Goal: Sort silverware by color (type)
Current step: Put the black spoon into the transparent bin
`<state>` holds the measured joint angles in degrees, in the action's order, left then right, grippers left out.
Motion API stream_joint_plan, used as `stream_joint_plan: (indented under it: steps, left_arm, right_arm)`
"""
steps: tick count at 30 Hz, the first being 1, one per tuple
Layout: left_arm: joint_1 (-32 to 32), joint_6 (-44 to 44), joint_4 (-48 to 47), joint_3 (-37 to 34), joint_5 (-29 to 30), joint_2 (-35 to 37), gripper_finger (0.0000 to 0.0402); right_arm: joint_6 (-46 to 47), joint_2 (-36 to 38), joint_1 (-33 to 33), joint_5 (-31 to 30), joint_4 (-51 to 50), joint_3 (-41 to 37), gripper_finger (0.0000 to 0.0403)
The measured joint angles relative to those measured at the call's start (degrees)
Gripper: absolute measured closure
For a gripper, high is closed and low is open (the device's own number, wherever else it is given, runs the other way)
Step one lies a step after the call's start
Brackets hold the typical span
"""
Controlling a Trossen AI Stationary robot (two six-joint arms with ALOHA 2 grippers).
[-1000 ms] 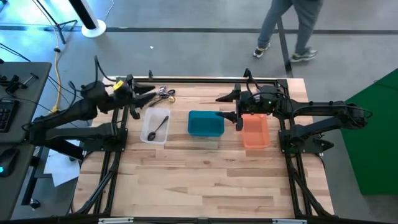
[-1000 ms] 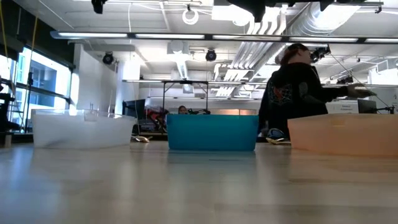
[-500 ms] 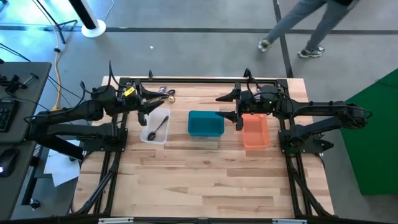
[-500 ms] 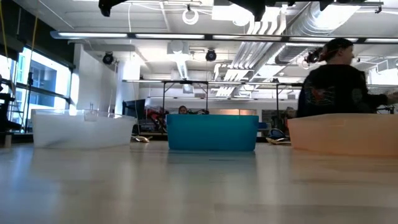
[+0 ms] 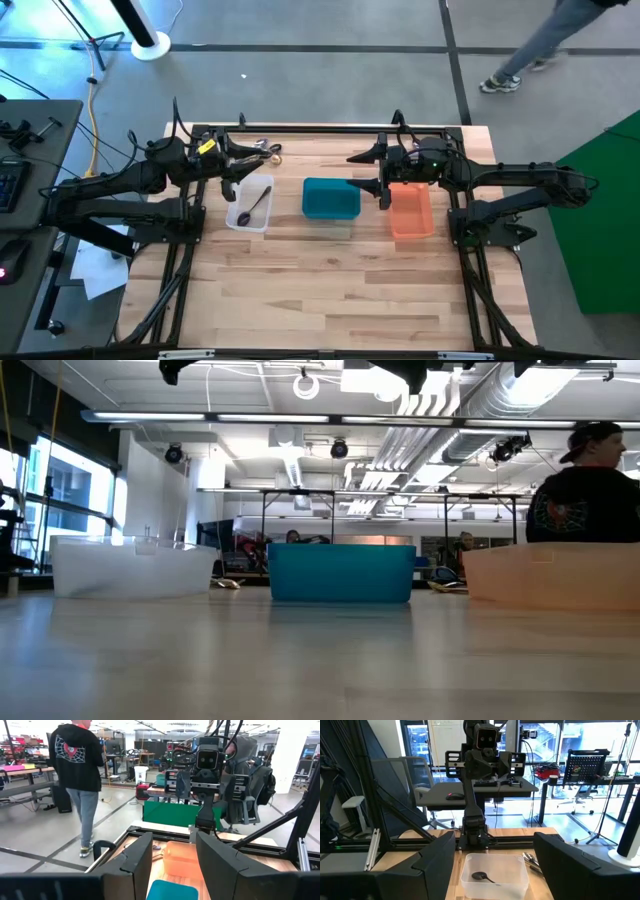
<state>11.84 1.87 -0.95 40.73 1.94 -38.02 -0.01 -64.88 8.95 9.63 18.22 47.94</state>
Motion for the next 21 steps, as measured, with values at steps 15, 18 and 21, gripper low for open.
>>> stream_joint_plan:
  steps: [15,18,21]
  left_arm:
    - [-0.02,2.06,2.29,0.02,-7.57,-0.02,0.0259]
    - [0.00,2.41,2.27,0.02,-7.59,-0.07,0.0259]
    - [0.02,2.38,2.27,0.02,-7.36,-0.07,0.0259]
  right_arm:
    - [0.00,0.00,0.00,0.07,0.00,0.00,0.0148]
    - [0.00,0.00,0.00,0.11,-0.01,0.00,0.0148]
    - [0.00,0.00,0.00,0.33,-0.02,0.00,0.0148]
